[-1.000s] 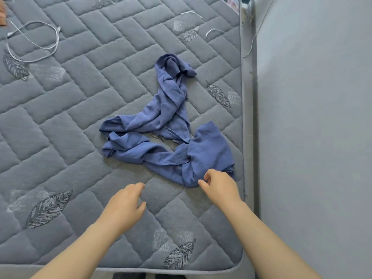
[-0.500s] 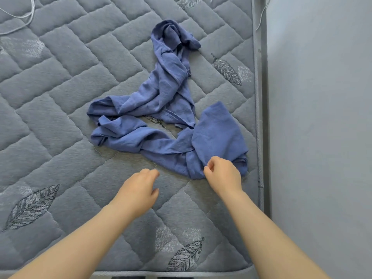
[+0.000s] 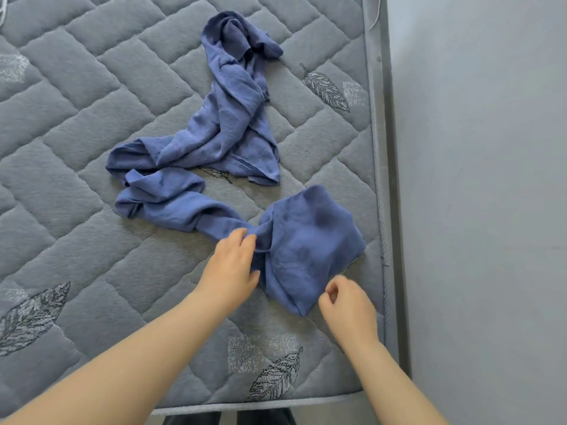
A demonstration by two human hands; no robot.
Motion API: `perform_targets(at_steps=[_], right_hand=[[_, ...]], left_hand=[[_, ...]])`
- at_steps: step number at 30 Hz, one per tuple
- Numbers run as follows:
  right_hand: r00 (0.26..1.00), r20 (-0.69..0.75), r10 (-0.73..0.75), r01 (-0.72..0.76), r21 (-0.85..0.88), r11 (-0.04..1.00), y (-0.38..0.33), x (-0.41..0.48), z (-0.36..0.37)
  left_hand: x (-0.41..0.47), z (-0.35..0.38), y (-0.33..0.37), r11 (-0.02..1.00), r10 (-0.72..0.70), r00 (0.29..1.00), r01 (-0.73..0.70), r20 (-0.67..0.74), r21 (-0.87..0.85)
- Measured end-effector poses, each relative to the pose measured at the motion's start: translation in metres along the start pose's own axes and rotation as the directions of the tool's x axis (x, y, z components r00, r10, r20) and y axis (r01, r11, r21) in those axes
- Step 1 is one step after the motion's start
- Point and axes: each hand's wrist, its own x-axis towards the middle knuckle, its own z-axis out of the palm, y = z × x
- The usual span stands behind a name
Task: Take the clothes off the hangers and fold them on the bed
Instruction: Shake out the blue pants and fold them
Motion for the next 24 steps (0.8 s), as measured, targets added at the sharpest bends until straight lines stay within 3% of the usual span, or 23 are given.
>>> perform_targets(at_steps=[3,5,8,11,15,18,21,24], right_hand=[[0.974,-0.203,-0.101,0.103,-0.002,0.995,-0.011,0.022,-0.008],[0.967,-0.223,-0.127,0.132,0.005,0.991,-0.019,0.042,-0.017],[0.986,-0.097,-0.134,0.135,0.001,0.991,-0.028,0.077,-0.031],[0.993,0.067,-0.1,0.104,-0.073,0.992,-0.033,0.093,-0.038],[0.936,0.003,-0.352,0.351,-0.055,0.935,-0.026,0.058,-0.022],[0.87,0.141,-0.472,0.49,-0.144,0.86,-0.007,0.016,0.0],[0.847,0.395,-0.355,0.488,-0.313,0.815,0.016,-0.009,0.017],[0.875,0.459,-0.156,0.314,-0.292,0.904,0.02,-0.02,0.021]], left_hand=[[0.019,0.002,-0.001,0.996,-0.063,0.998,0.06,0.033,0.063],[0.032,0.002,-0.002,0.995,-0.095,0.993,0.092,0.074,0.043],[0.046,0.001,-0.004,0.988,-0.131,0.985,0.12,0.114,0.1],[0.046,0.003,-0.007,0.979,-0.069,0.989,0.042,0.128,0.201],[0.023,0.008,-0.02,0.975,-0.064,0.99,0.035,0.129,0.218],[-0.005,0.011,-0.042,0.973,-0.086,0.982,0.047,0.167,0.225],[-0.03,0.01,-0.064,0.978,-0.16,0.962,0.124,0.222,0.168],[-0.045,0.009,-0.075,0.972,-0.213,0.947,0.181,0.242,0.149]])
